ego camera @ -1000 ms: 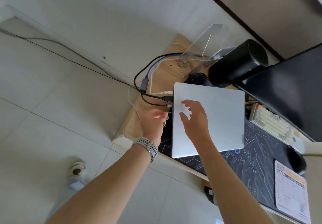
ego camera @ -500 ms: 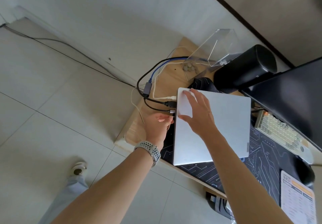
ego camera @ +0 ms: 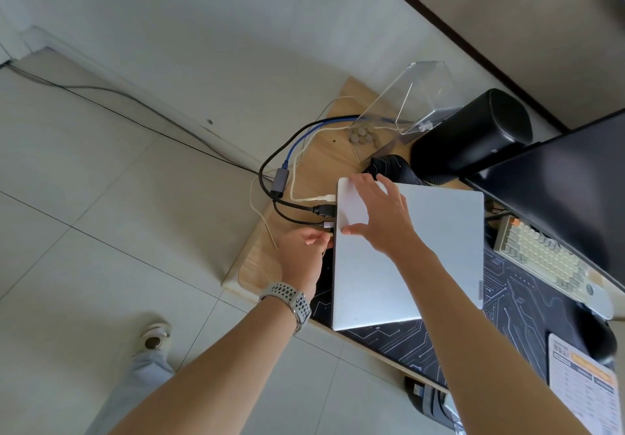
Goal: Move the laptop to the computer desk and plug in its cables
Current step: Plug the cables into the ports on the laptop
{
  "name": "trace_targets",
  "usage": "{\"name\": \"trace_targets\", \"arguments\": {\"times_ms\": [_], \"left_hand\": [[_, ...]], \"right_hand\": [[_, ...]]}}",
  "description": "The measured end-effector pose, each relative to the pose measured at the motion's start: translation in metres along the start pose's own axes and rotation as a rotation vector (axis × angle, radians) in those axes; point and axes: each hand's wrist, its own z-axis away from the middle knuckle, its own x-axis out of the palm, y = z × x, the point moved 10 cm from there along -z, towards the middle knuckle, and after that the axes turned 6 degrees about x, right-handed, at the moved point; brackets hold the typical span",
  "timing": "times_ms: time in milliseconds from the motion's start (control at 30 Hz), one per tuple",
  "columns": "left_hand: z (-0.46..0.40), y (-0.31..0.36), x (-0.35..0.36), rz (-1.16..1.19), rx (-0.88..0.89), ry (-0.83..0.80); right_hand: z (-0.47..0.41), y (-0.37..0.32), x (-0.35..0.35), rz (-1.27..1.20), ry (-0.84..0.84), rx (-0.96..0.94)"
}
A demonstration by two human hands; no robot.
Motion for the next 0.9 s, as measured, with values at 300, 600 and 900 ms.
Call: {"name": "trace_targets", "arguments": {"times_ms": [300, 600, 900], "left_hand": [[-0.0009, -0.0011, 0.0018, -0.008, -0.027, 0.021], [0.0015, -0.0059, 0.0035, 0.078, -0.107, 0.047], [-0.0009, -0.0061, 0.0050, 0.064, -0.126, -0.004]], "right_hand": [[-0.0020, -0.0007, 0.0011, -0.030, 0.039, -0.023], [-0.0023, -0.0043, 0.0000, -0.032, 0.064, -0.048], [-0.0040, -0.0059, 0.0020, 0.005, 0.052, -0.039]]}}
